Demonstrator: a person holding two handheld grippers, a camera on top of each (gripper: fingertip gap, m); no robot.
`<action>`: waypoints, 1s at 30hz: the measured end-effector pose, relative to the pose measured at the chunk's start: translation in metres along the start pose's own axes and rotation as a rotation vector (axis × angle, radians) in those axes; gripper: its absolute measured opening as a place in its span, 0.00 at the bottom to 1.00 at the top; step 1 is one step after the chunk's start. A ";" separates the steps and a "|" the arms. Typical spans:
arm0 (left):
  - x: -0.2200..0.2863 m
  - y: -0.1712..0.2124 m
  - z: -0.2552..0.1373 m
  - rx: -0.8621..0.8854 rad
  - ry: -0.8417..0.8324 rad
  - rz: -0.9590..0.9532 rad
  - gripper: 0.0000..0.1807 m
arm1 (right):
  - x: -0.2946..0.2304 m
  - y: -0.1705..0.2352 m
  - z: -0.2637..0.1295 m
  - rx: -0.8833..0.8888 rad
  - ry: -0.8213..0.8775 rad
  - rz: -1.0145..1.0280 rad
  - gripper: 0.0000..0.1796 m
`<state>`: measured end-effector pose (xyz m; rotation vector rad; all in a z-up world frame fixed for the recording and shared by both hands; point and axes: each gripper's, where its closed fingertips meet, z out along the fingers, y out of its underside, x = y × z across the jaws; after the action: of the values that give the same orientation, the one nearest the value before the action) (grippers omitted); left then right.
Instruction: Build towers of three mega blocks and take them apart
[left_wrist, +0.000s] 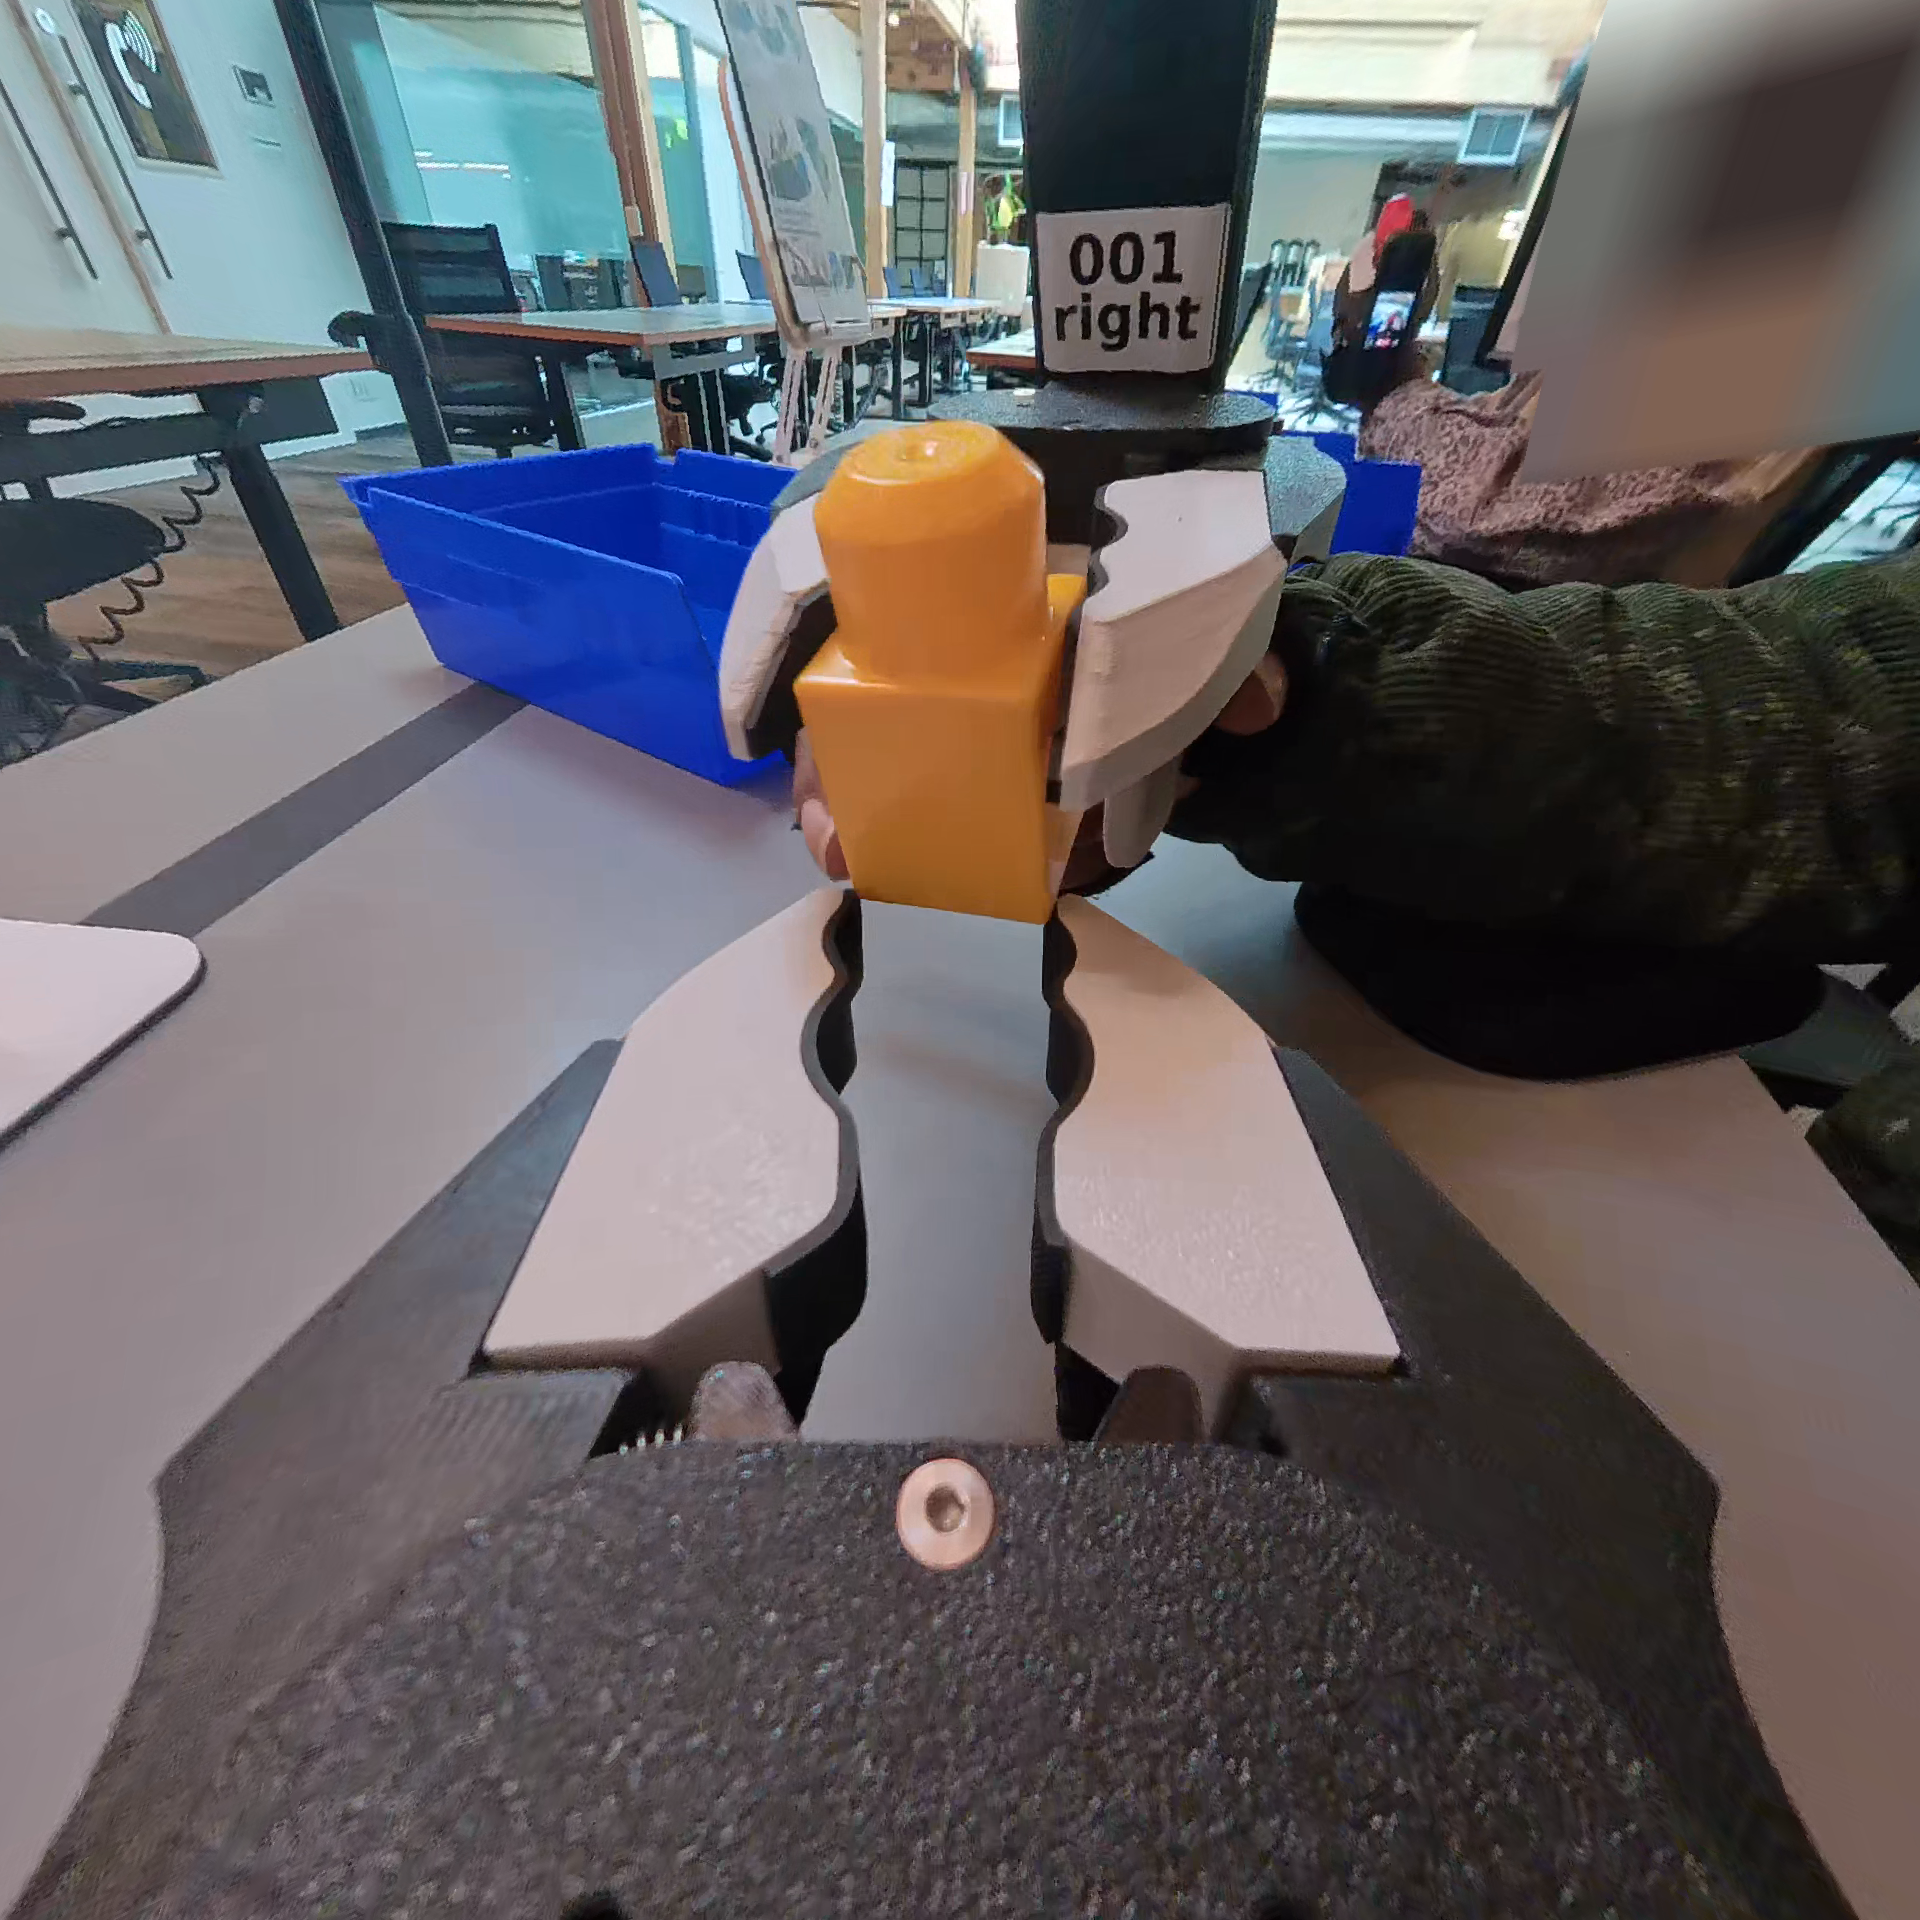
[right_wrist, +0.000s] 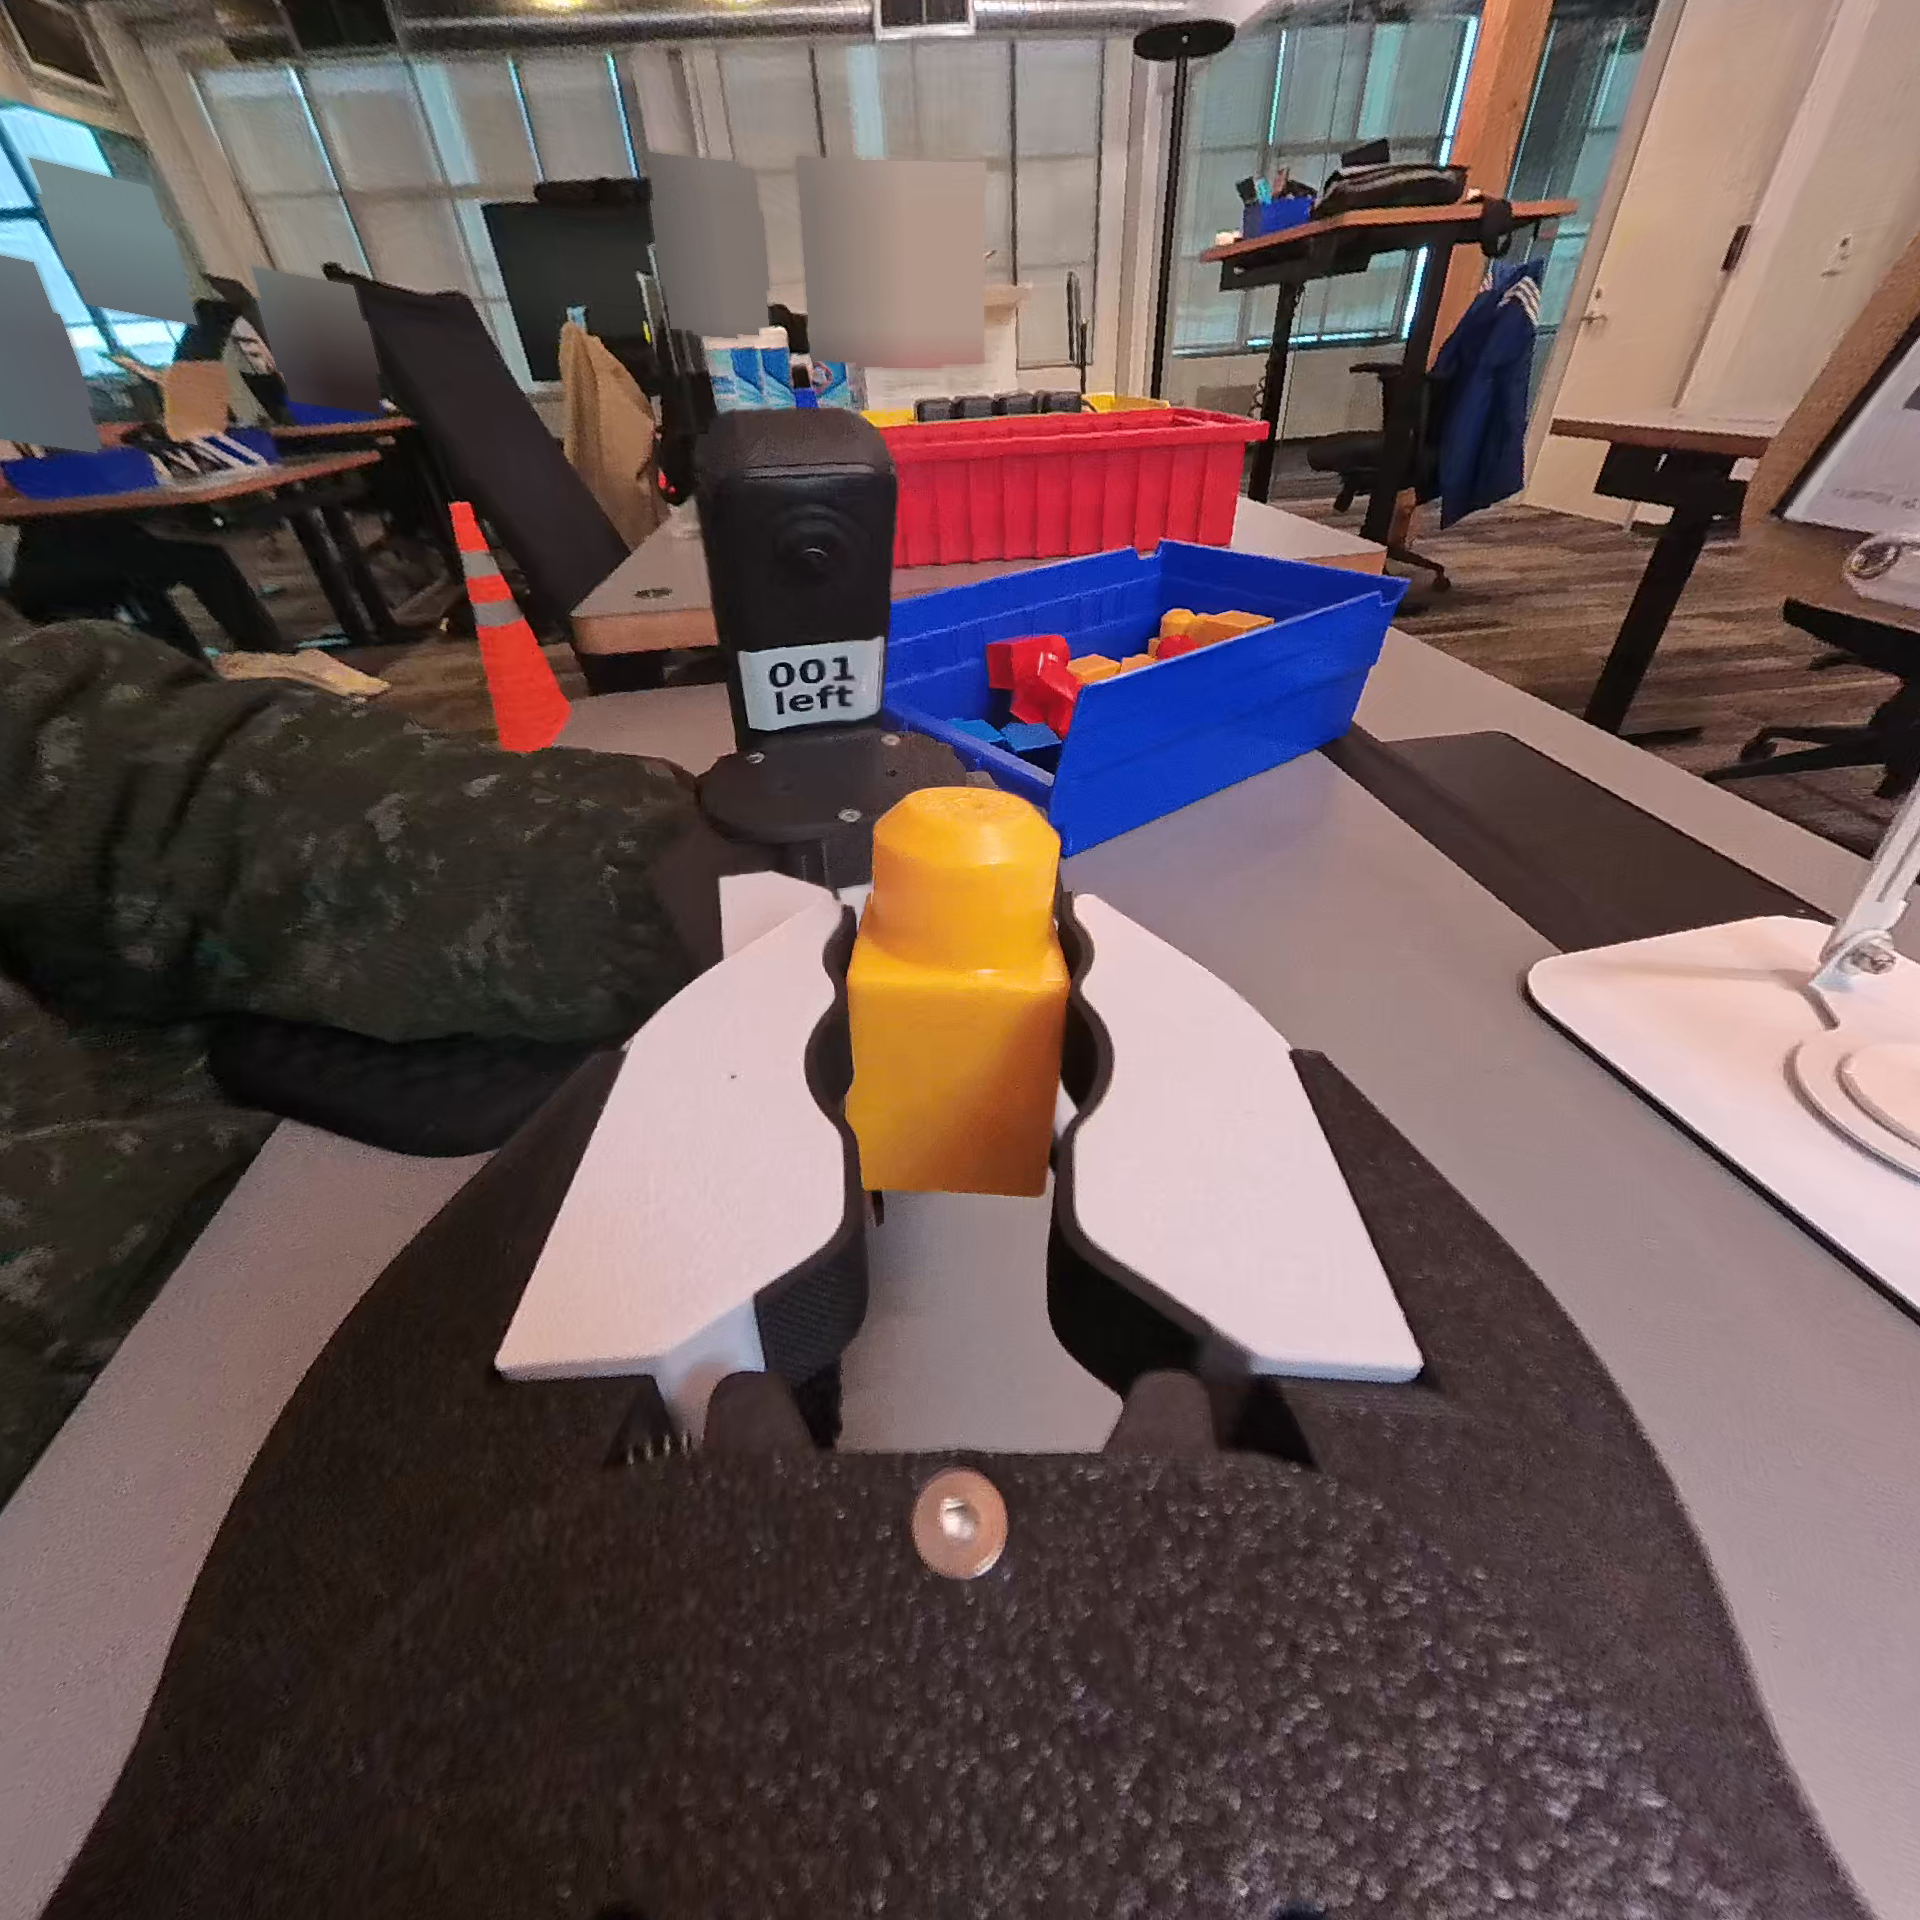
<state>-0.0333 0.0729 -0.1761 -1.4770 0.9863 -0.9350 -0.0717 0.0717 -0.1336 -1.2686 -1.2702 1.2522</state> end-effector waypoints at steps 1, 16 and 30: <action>0.001 -0.002 0.000 -0.007 -0.001 0.006 0.18 | -0.001 -0.002 0.000 0.007 0.005 -0.003 0.21; -0.025 0.004 -0.013 0.043 -0.066 -0.032 0.13 | 0.021 -0.001 0.025 0.005 0.056 0.024 0.21; 0.023 -0.023 -0.001 -0.050 -0.012 0.046 0.17 | -0.016 -0.035 0.006 0.042 0.058 -0.062 0.21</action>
<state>-0.0241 0.0534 -0.1519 -1.4938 1.0379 -0.8729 -0.0794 0.0569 -0.0987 -1.2181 -1.2267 1.1840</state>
